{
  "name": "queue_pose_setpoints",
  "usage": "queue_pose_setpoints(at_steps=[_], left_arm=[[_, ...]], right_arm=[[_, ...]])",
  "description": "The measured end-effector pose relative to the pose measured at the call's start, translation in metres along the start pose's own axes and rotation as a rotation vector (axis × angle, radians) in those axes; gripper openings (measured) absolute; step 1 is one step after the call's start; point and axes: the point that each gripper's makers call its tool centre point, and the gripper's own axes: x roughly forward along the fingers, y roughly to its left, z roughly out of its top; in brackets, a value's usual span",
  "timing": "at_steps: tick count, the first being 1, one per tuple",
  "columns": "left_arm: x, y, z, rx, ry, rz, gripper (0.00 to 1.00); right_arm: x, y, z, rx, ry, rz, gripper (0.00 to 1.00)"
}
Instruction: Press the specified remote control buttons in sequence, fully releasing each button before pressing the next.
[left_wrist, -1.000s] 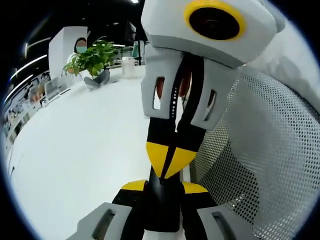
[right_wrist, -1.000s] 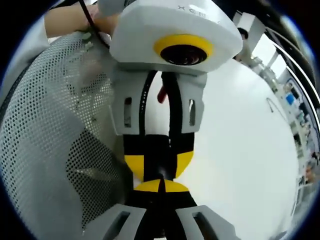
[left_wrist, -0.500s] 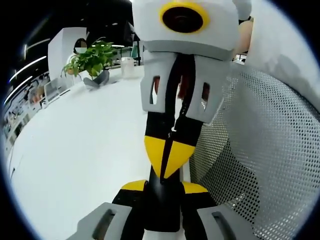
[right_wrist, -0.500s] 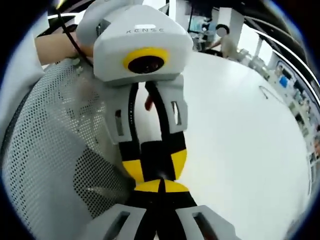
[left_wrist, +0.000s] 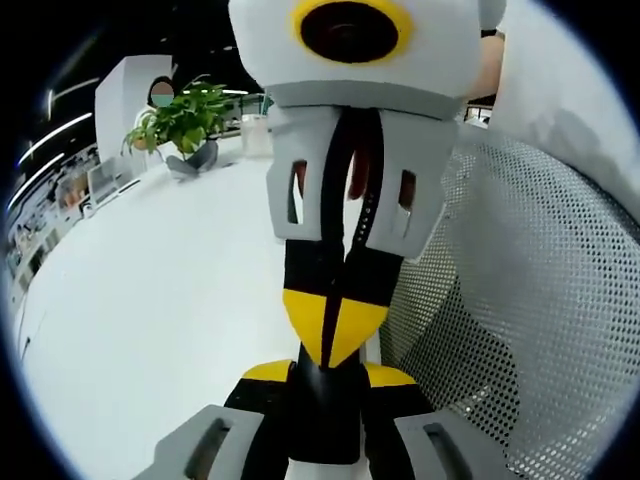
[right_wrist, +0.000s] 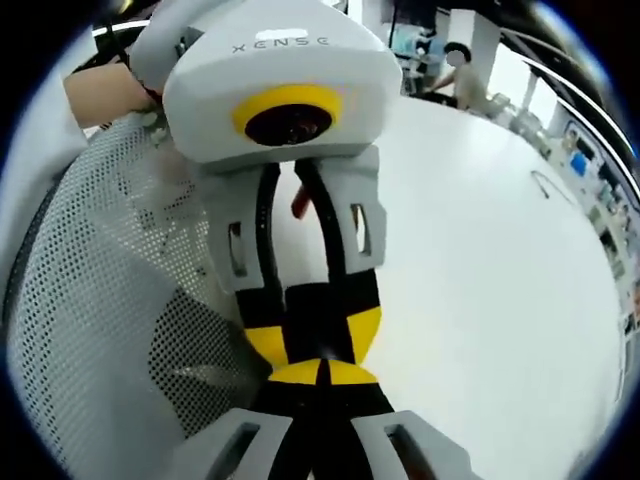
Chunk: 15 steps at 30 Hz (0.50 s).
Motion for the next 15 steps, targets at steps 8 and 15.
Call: queue_pose_setpoints(at_steps=[8,15], left_arm=[[0.0000,0.0000,0.0001,0.001,0.002,0.002,0.24],[0.0003,0.0000,0.0004,0.007,0.008,0.005,0.24]], right_arm=[[0.0018,0.0009,-0.0001,-0.090,0.024,-0.057,0.00],[0.0009,-0.0002,-0.0007,-0.105,-0.004,-0.104,0.00]])
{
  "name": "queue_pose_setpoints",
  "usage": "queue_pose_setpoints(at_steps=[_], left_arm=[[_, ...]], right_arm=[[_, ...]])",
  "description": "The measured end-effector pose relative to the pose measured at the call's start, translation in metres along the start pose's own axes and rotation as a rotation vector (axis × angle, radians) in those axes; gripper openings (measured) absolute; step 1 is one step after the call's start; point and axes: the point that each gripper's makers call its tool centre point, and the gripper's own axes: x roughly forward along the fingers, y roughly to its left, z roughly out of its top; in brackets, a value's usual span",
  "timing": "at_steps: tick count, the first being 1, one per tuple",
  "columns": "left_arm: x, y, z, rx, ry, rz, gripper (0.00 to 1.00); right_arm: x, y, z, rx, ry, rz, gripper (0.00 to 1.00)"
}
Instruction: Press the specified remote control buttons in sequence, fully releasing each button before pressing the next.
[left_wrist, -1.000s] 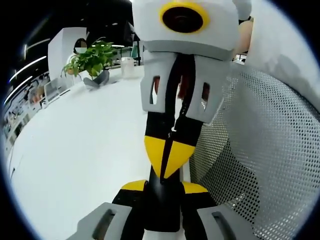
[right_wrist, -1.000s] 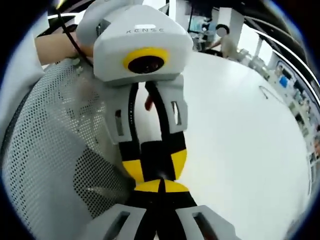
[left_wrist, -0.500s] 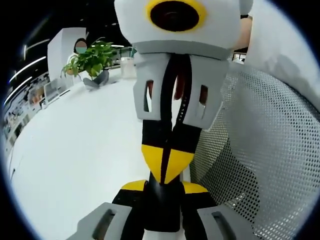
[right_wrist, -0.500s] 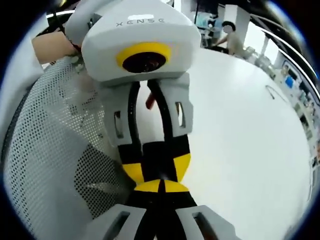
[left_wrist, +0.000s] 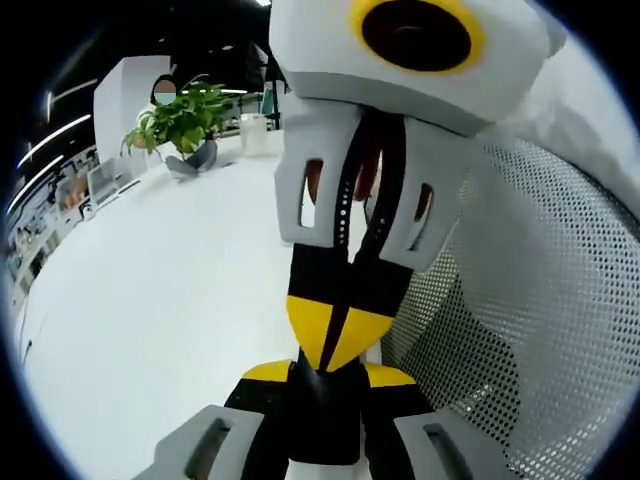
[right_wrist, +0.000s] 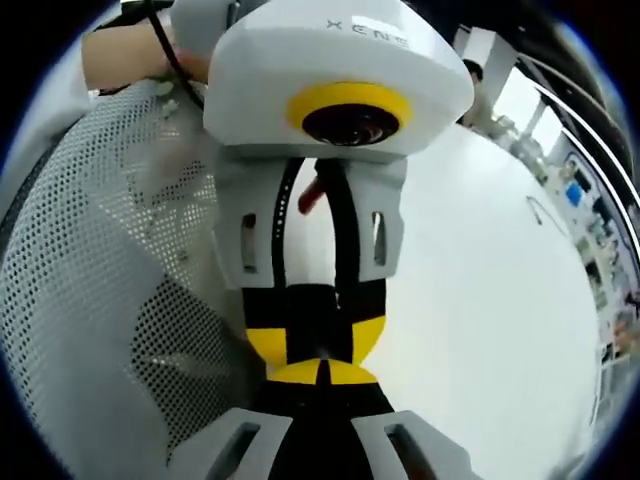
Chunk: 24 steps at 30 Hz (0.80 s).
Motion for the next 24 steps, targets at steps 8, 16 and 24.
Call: queue_pose_setpoints(at_steps=[8,16,24], left_arm=[[0.0002,0.0003,-0.0002,0.004,-0.002,-0.002,0.24],[0.0001,0.0002,0.0000,0.004,-0.002,-0.003,0.24],[0.0001,0.0003,-0.0001,0.004,-0.003,-0.003,0.24]], right_arm=[[-0.0011,-0.0008,0.0007,0.020,-0.033,0.019,0.00],[-0.0030,-0.0007,-0.0001,0.067,-0.053,0.041,0.00],[-0.0090,0.0024,-0.0083,0.059,-0.082,0.058,0.00]])
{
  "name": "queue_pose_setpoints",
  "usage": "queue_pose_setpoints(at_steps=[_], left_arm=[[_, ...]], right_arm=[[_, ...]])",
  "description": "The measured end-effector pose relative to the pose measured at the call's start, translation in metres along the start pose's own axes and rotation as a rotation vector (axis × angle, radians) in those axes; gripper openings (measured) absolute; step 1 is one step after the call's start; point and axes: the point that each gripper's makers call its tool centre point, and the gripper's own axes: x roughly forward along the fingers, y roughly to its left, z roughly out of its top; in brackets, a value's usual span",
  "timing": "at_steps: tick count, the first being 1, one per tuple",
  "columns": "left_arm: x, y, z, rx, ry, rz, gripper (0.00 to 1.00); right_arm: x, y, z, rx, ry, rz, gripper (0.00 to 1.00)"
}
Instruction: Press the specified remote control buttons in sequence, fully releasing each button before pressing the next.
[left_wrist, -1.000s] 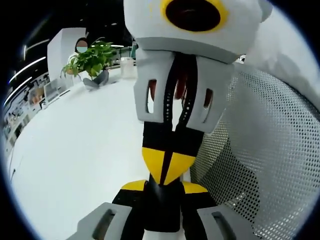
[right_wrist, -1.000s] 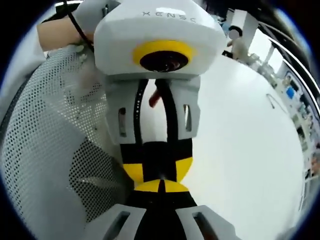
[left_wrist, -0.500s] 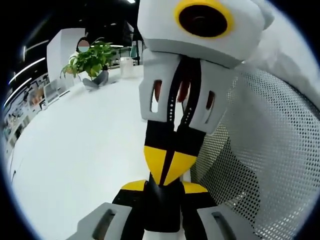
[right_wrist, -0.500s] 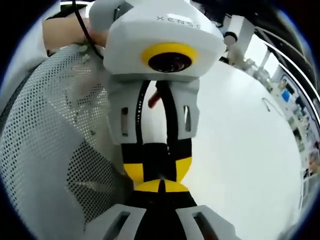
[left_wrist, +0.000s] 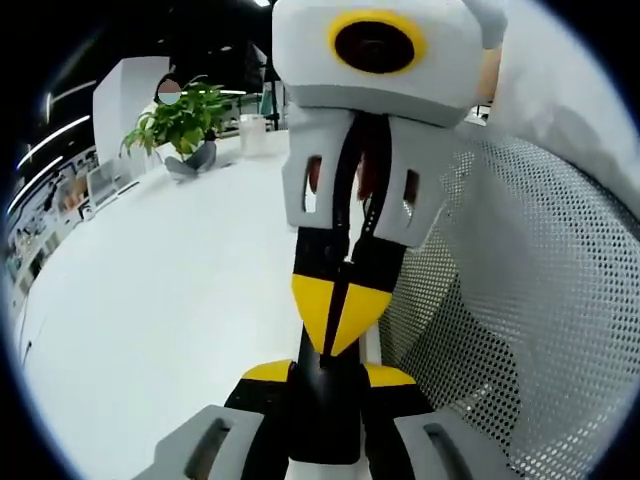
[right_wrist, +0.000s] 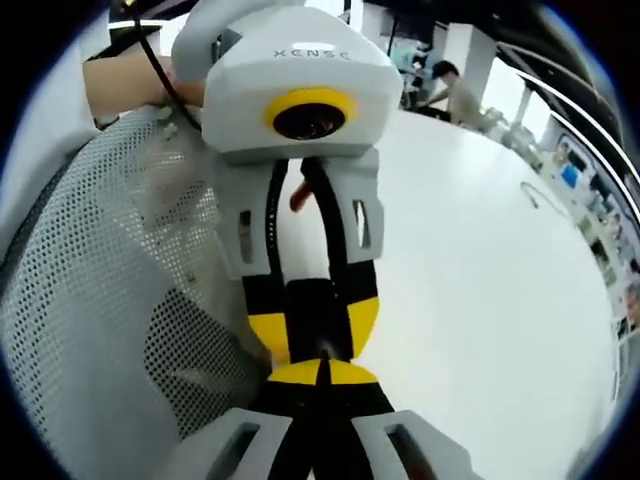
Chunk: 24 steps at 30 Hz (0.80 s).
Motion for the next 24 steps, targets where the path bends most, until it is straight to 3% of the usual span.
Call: queue_pose_setpoints(at_steps=[11,13,24], left_arm=[[0.000,0.000,0.000,0.000,0.004,0.002,0.25],[0.000,0.000,0.000,0.001,0.009,0.003,0.25],[0.000,0.000,0.000,-0.002,0.004,0.006,0.25]], right_arm=[[-0.001,0.006,-0.001,-0.016,-0.035,0.017,0.10],[-0.001,0.004,-0.004,-0.025,-0.025,0.007,0.16],[-0.003,-0.004,-0.022,0.071,-0.069,0.011,0.22]])
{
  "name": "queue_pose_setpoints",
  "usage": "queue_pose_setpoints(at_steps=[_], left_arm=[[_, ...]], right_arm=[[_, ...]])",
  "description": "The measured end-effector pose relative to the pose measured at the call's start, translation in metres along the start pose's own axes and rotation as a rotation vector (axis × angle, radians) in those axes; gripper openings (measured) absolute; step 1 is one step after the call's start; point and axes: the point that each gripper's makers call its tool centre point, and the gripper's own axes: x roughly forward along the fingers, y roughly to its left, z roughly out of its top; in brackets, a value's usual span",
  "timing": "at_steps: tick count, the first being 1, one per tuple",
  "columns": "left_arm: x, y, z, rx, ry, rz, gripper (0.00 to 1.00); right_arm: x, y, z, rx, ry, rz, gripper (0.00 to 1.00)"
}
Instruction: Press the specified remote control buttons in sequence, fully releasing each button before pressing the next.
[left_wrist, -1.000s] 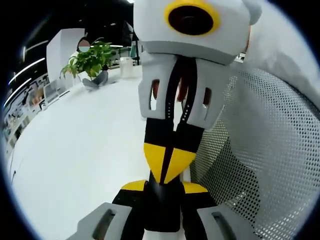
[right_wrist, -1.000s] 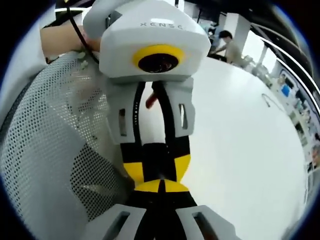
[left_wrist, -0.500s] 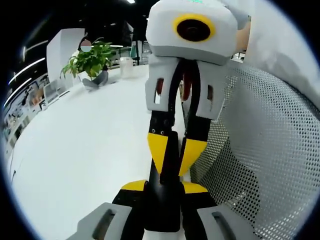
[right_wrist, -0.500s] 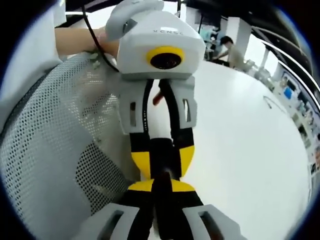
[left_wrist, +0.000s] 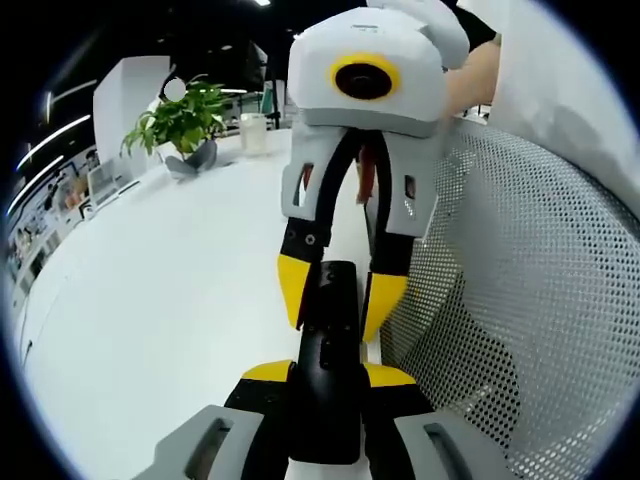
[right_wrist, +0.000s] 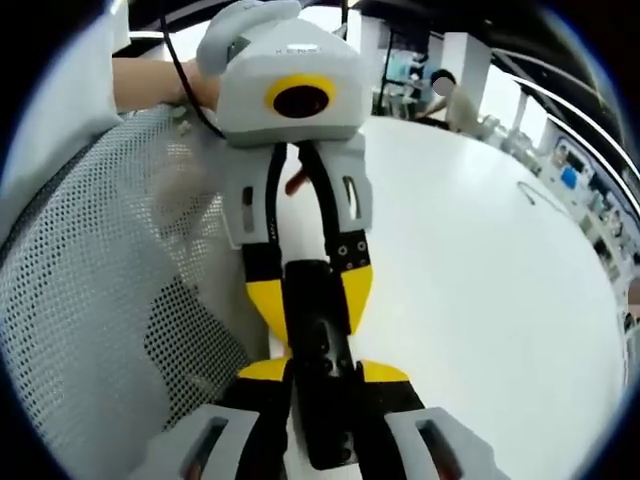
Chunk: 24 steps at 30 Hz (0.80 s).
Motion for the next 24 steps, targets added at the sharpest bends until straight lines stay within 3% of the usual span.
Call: queue_pose_setpoints(at_steps=[4,7,15,19,21,24], left_arm=[[0.000,0.000,0.000,-0.003,-0.001,0.003,0.25],[0.000,0.000,0.000,-0.006,0.001,0.005,0.25],[0.000,0.001,0.001,-0.045,0.004,0.006,0.25],[0.000,0.000,0.000,-0.028,0.018,0.008,0.25],[0.000,0.000,0.001,-0.050,0.018,0.020,0.25],[-0.001,-0.004,0.003,-0.172,0.023,-0.008,0.31]], right_arm=[[-0.002,-0.002,-0.004,0.027,-0.023,0.003,0.23],[-0.001,-0.002,-0.008,-0.027,-0.004,0.011,0.24],[-0.003,-0.003,-0.011,-0.018,0.006,-0.004,0.23],[-0.004,-0.003,-0.011,-0.021,0.009,-0.005,0.23],[-0.004,-0.002,-0.011,-0.071,0.026,-0.008,0.23],[-0.004,-0.002,-0.010,-0.086,0.024,-0.004,0.22]])
